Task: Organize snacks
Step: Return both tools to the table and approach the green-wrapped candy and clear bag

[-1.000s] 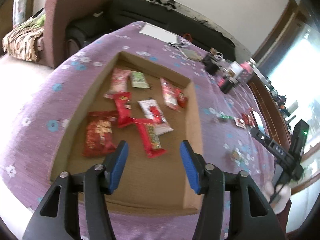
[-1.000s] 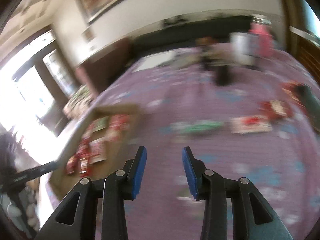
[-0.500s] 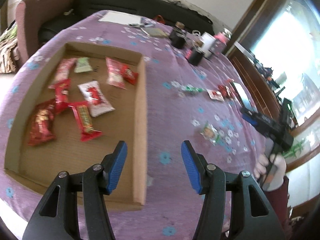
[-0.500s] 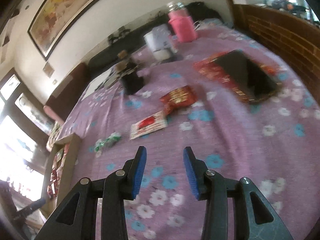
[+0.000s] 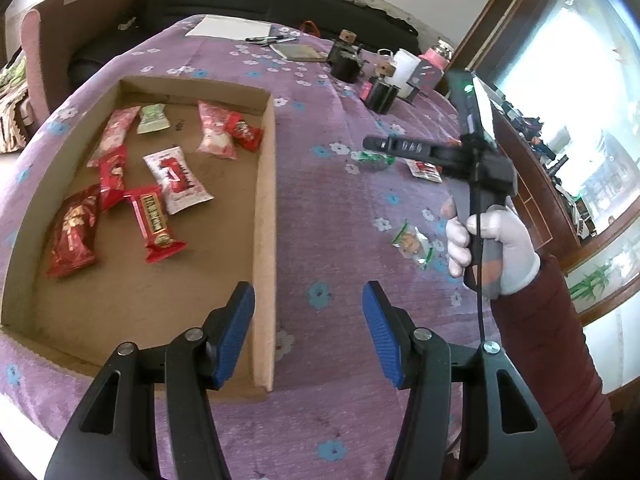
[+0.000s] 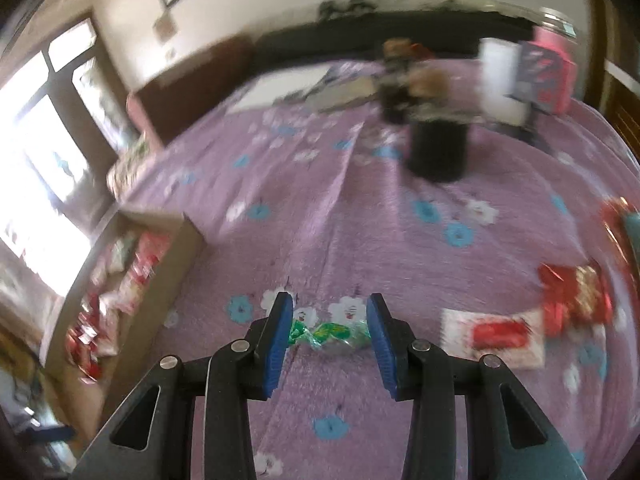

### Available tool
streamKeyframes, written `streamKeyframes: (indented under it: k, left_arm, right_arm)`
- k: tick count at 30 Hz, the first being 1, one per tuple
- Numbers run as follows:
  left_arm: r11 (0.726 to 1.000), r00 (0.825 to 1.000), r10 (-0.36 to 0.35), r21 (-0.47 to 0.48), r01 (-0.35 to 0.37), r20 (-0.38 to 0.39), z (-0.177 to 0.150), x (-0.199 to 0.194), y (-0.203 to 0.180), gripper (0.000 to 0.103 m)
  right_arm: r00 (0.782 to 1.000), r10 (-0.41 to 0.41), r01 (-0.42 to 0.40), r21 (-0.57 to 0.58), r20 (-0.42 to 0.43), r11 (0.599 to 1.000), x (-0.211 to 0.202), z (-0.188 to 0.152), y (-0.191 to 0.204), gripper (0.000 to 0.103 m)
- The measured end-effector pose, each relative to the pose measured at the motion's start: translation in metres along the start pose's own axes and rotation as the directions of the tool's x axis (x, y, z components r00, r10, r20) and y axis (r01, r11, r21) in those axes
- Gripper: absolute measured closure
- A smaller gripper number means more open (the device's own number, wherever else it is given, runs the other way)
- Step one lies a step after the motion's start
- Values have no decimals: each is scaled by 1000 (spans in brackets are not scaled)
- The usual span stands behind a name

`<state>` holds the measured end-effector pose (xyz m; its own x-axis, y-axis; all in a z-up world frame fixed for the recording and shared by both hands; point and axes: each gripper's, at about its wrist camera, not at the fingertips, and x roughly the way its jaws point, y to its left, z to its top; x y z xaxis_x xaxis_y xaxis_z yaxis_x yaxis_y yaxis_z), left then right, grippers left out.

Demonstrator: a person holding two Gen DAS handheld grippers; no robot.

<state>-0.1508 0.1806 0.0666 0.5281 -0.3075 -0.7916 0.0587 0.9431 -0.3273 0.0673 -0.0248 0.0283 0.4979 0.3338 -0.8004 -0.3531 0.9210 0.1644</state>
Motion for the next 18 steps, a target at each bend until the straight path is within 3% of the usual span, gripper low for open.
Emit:
streamKeyframes:
  k: [4,7,13,18]
  left_arm:
    - [1000,1000,6,-24,-6,-1,0,2,8,48]
    - [1000,1000,-3,-25,3,-10,1,7,5,48]
    - [998,999,-33,49,34,-22,-3,10,-16,48]
    - [994,998,-44,99,48,-47,-2,25,-38,48]
  right_arm:
    - [998,-36,32,-74,-46,997,14,-10,5,61]
    - [997,-64,60,-79,-46,995,10,-20,4,71]
    - [996,-69,65,-60,-60,996,-19,-49,-10,71]
    - [995,-82,82,14,-48,996,-58,-88,-46,69]
